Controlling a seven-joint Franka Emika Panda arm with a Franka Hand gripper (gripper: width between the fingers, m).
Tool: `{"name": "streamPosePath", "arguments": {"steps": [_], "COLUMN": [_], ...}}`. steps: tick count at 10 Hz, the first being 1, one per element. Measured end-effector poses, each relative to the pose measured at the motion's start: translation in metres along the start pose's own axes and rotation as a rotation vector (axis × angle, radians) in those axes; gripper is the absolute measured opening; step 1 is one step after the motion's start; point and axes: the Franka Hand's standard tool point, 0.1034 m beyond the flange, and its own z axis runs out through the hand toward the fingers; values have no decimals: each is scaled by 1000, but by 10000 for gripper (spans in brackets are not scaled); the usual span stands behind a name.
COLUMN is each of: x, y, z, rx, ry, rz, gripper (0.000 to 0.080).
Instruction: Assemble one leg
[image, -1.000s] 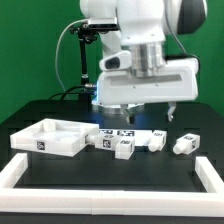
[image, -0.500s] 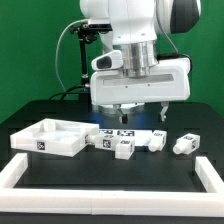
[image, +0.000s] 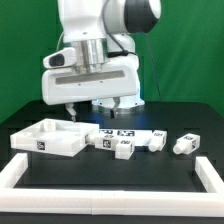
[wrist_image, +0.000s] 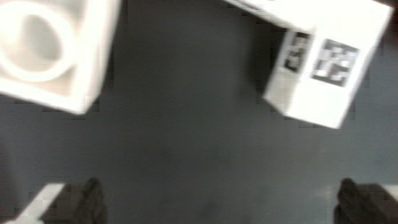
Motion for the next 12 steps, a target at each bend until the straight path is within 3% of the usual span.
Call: {"name": "streamPosePath", "arguments": {"steps": [1,5,6,8,10,11,12], "x": [-2,-4,-11,-25,-38,-41,-40], "y": [-3,1,19,58,67,66,66], "z": [1,3,2,3,16,17,17], "rx": [-10,-11,-16,3,20,37,35], "ry": [15,8,3,-26,-50,-52,-51], "rz": [32,-8,-142,-349,-462,-385,-390], "gripper": [649,649,649,649,649,649,649]}}
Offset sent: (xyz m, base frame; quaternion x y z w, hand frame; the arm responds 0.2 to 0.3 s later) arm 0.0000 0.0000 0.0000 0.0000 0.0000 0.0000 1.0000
